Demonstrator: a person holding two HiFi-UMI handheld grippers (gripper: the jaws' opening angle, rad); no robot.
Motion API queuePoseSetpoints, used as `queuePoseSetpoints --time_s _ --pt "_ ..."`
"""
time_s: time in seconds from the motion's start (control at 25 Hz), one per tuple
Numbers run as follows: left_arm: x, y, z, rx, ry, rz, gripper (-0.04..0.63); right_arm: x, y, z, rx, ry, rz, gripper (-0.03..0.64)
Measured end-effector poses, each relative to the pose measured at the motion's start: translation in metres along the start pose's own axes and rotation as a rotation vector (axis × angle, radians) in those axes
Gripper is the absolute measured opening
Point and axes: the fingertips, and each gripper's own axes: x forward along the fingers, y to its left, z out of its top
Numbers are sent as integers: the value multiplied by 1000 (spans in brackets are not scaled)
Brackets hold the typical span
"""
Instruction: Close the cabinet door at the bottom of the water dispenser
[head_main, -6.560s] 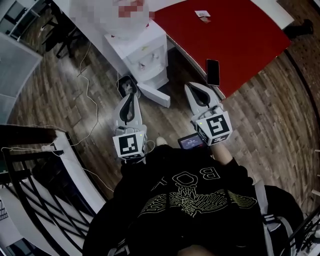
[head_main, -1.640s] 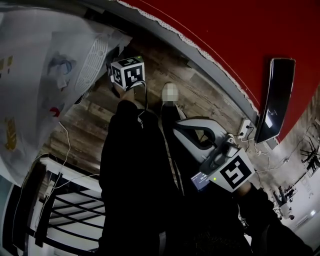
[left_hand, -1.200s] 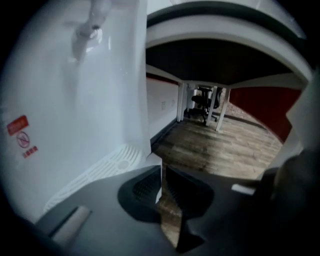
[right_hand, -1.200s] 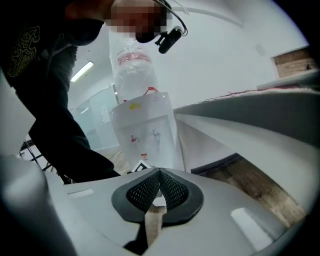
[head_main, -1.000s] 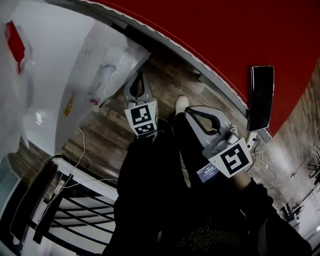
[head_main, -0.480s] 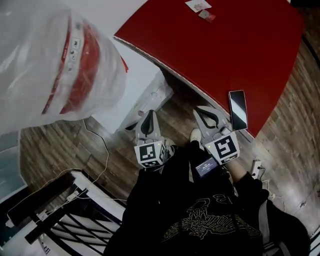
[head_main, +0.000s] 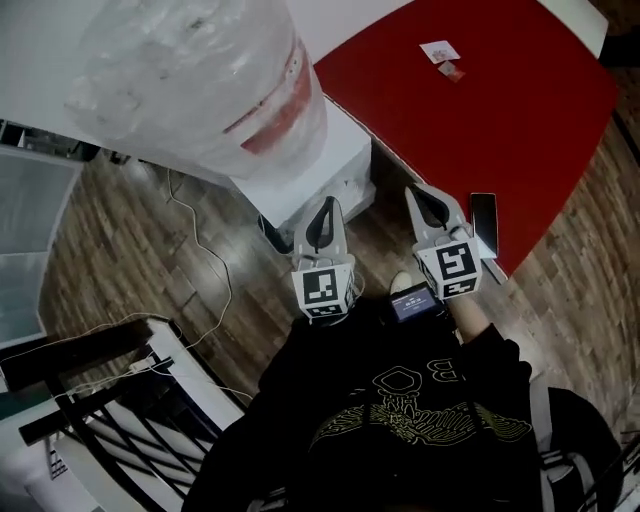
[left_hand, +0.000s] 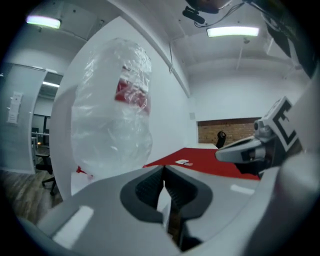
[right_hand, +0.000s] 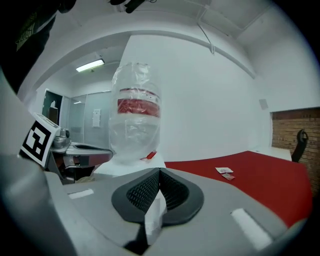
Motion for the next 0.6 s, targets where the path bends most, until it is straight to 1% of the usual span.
queuePoseSetpoints --time_s 0.16,0.32,0.44,0.6 --pt "-7 18 35 -11 -54 57 8 10 1 29 8 -33 2 -2" --pt "-18 25 63 -6 -115 101 8 11 7 47 -1 -42 18 -2" --pt "-20 25 80 -1 -164 111 8 9 7 58 7 -65 20 -2" --pt "-20 24 90 23 -181 105 8 6 4 70 0 -90 10 -2"
